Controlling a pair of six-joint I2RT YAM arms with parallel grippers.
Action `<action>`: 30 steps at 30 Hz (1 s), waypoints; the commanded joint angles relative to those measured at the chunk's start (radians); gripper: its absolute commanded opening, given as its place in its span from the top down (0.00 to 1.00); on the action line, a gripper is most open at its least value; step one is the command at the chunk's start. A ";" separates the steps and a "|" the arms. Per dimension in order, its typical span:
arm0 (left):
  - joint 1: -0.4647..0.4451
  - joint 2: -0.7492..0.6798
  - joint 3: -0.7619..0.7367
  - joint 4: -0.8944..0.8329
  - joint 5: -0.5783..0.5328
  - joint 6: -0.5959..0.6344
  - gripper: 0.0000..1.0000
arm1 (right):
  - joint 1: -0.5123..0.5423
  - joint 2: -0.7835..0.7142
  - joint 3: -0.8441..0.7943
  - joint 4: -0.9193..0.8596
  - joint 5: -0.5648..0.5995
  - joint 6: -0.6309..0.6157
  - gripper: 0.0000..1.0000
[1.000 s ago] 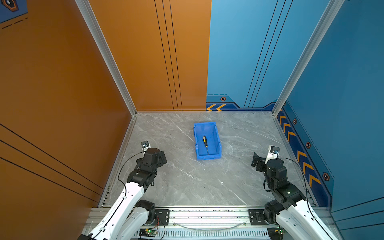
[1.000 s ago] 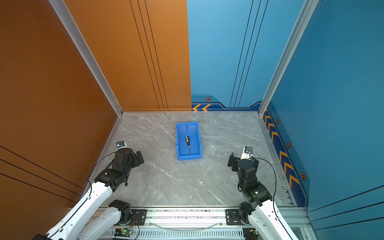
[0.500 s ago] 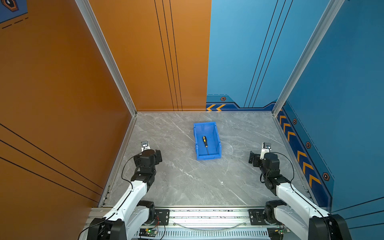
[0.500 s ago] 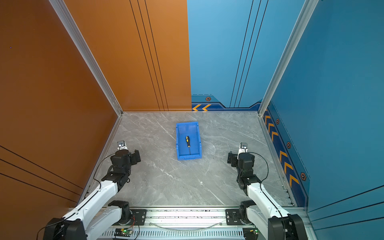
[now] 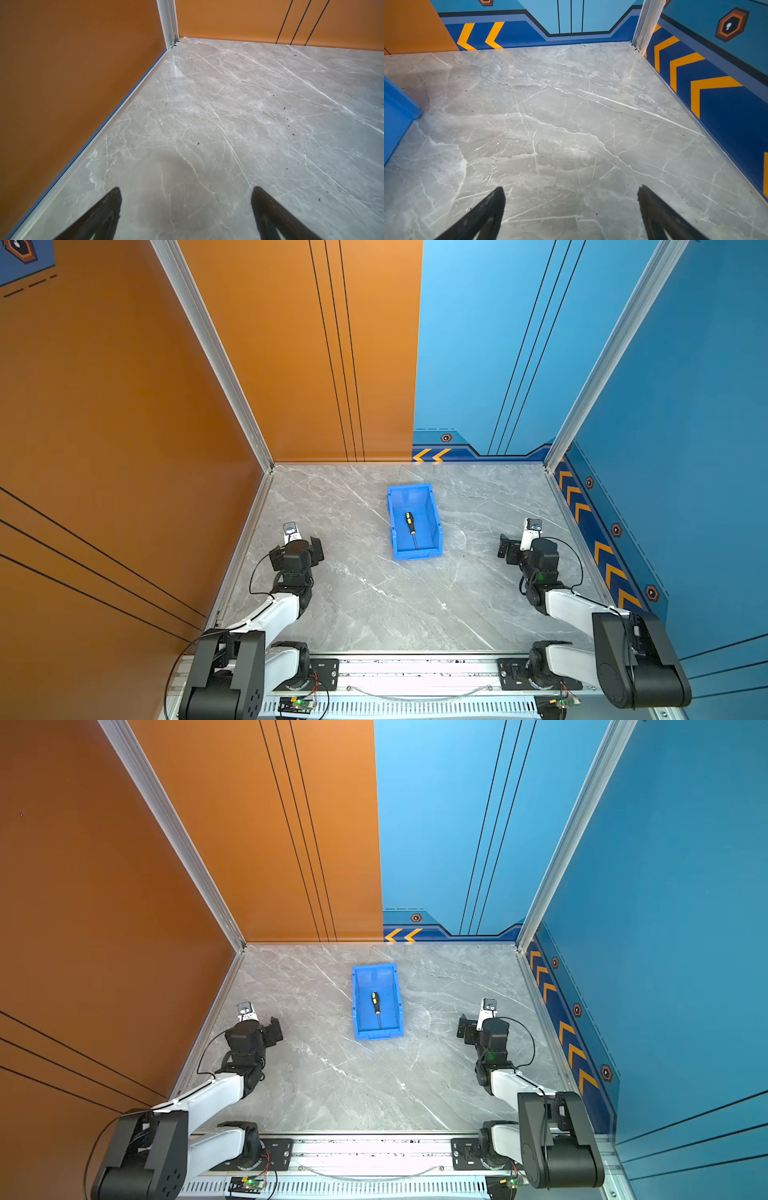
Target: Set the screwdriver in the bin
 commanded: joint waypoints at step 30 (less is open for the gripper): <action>-0.012 0.375 0.076 0.413 0.153 0.108 0.02 | 0.030 0.270 0.083 0.256 0.088 0.007 0.00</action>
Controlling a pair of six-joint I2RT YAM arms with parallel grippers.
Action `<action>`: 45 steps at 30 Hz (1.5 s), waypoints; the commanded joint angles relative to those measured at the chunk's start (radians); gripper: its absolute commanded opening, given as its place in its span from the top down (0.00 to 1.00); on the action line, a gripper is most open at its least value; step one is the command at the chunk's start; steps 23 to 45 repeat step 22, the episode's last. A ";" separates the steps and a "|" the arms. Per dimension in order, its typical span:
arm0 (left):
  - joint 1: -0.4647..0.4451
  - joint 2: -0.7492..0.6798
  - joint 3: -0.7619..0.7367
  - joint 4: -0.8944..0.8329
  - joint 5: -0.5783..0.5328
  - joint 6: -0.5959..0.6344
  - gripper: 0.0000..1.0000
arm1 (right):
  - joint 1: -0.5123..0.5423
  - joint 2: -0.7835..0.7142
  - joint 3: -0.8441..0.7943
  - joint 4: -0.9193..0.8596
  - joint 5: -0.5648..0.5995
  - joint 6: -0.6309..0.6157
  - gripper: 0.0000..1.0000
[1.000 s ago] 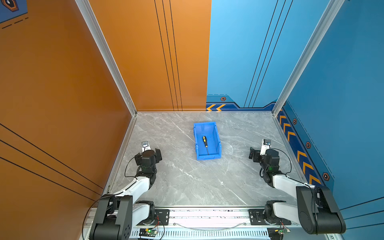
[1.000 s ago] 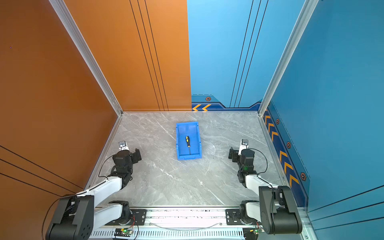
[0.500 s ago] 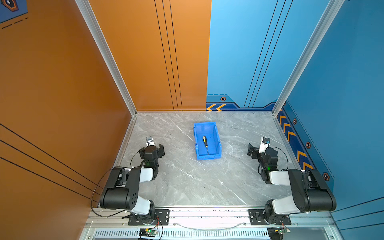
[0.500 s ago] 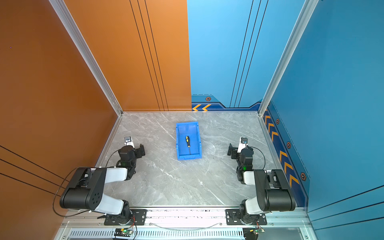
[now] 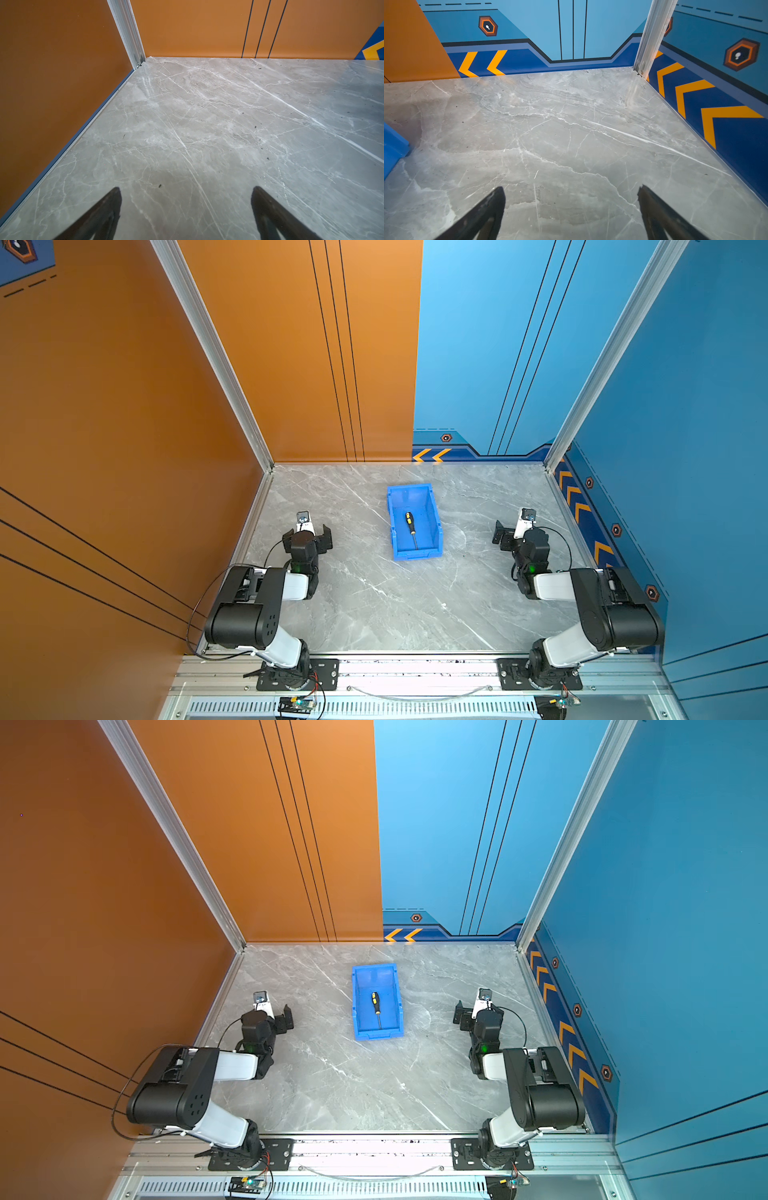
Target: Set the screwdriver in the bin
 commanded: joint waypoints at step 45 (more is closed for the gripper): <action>-0.008 0.014 0.004 0.017 0.050 0.035 0.02 | -0.003 0.005 0.007 -0.035 0.028 0.007 0.00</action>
